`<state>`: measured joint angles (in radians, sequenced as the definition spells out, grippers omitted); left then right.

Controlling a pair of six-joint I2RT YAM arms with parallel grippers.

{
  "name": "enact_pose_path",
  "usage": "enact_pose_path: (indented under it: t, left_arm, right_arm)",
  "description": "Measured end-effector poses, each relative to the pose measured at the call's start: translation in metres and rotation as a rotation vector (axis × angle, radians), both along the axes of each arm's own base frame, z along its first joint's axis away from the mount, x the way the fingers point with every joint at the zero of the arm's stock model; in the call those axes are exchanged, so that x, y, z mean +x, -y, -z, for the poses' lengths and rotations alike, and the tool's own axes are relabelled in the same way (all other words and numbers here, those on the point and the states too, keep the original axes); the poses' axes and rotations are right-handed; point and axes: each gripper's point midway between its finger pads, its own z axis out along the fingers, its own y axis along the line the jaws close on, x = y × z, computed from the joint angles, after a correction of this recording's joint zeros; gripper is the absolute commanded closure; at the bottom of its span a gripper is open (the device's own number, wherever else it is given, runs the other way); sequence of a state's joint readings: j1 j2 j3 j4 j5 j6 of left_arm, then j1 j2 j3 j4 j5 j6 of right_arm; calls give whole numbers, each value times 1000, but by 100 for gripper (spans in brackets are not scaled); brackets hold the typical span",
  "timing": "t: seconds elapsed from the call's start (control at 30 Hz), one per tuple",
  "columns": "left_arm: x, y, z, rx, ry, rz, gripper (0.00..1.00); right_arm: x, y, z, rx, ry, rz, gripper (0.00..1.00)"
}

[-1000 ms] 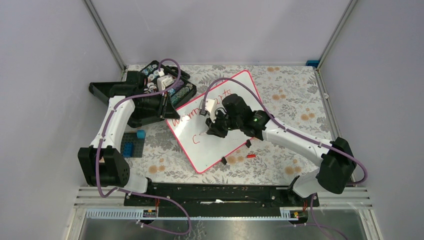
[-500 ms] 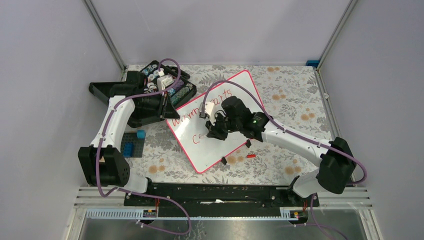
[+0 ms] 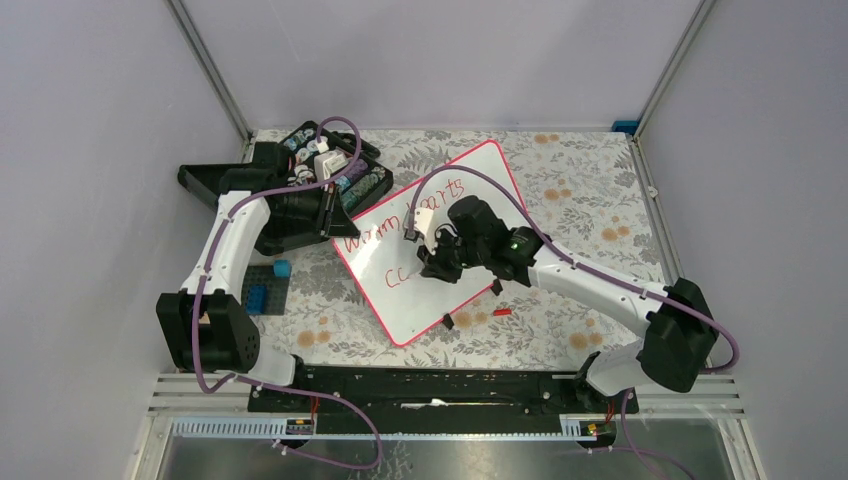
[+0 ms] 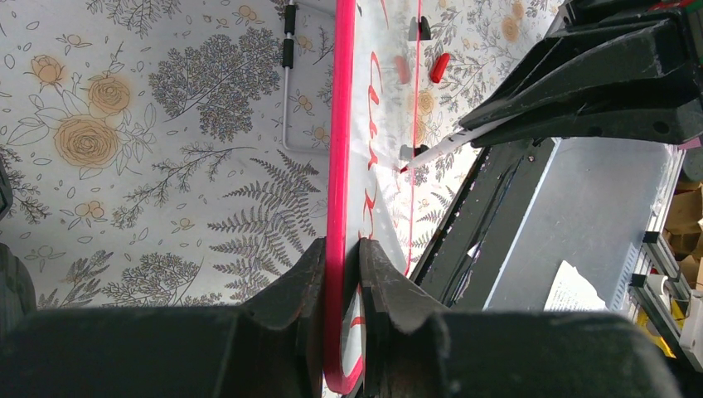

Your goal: Write a sentence on the whiteboard

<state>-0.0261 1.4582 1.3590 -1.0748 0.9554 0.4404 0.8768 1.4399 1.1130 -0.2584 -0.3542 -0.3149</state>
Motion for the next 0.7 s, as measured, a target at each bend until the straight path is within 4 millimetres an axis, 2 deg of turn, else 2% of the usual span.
enact_pose_path:
  t: [0.33,0.7]
  left_arm:
    - [1,0,0,-2,-2,0,100]
    - [0,0,0,-4,-3,0,100]
  right_arm:
    - [6,4,-3,-5,17,16,100]
    - [15,-1,-16,14,45,31,100]
